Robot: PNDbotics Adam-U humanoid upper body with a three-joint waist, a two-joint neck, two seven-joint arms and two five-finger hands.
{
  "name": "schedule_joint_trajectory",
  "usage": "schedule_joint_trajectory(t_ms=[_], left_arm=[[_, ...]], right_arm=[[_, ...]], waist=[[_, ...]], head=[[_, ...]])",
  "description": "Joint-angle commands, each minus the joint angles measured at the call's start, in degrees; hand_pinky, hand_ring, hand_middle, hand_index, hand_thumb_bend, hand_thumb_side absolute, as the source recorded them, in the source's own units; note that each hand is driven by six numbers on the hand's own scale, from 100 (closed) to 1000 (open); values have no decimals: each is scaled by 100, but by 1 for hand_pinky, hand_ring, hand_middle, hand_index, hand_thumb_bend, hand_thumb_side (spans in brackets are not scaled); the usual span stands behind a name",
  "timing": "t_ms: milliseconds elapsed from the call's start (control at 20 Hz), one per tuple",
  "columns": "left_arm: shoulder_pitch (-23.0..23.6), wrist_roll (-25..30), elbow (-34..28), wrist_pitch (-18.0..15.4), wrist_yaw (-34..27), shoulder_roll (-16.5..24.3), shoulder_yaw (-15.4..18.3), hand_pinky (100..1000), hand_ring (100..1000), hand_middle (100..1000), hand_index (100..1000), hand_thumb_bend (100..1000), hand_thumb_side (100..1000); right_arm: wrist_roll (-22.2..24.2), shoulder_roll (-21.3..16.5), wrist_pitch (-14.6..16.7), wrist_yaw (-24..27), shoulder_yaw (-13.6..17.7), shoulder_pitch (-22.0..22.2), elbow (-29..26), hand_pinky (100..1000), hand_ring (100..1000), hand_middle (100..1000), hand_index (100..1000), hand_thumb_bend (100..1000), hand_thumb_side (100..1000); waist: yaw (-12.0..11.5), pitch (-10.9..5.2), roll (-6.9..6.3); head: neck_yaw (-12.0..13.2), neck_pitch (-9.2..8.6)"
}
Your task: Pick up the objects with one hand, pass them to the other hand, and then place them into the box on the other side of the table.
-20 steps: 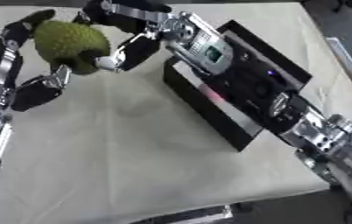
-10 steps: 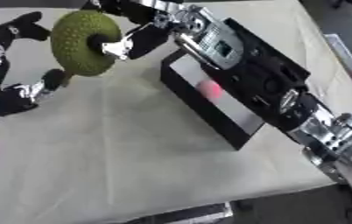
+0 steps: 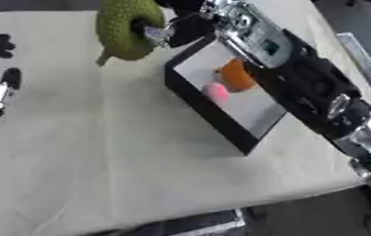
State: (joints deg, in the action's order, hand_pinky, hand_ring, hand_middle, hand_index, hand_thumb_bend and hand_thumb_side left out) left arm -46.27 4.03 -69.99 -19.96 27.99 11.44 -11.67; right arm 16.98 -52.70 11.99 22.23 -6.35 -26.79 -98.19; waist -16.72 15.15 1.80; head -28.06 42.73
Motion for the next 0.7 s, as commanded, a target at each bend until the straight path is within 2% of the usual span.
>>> schedule_joint_trajectory(t_ms=[50, 300, 450, 550, 700], left_arm=[[109, 111, -378, 263, -635, 629, 324, 838, 726, 750, 861, 100, 791], [612, -218, -800, 440, -1651, 1242, 871, 847, 728, 765, 877, 100, 858], [971, -625, -962, 399, -2206, 1424, 1266, 850, 731, 778, 907, 166, 872], [1156, -889, -1059, 375, -2467, 1453, 1464, 849, 732, 781, 913, 171, 865], [1348, -1141, -1211, 339, -2659, 1427, 1622, 852, 735, 780, 914, 173, 850]], right_arm=[[-141, -442, 78, 178, 462, 300, -177, 964, 836, 361, 479, 100, 112], [-343, -639, 251, 231, 1031, 1066, -127, 967, 842, 370, 491, 100, 114], [-486, -678, 414, 204, 1310, 1439, -12, 968, 844, 374, 496, 100, 113], [-556, -694, 448, 141, 1368, 1390, 231, 967, 844, 377, 499, 100, 114], [-531, -657, 412, -46, 1237, 833, 1030, 970, 848, 383, 507, 100, 118]], waist=[[21, -136, -17], [62, -82, -34], [86, -52, -42], [75, -44, -51], [41, -28, -74]], head=[[-34, -21], [-128, -53], [-141, -104], [-186, -132], [-257, -228]])
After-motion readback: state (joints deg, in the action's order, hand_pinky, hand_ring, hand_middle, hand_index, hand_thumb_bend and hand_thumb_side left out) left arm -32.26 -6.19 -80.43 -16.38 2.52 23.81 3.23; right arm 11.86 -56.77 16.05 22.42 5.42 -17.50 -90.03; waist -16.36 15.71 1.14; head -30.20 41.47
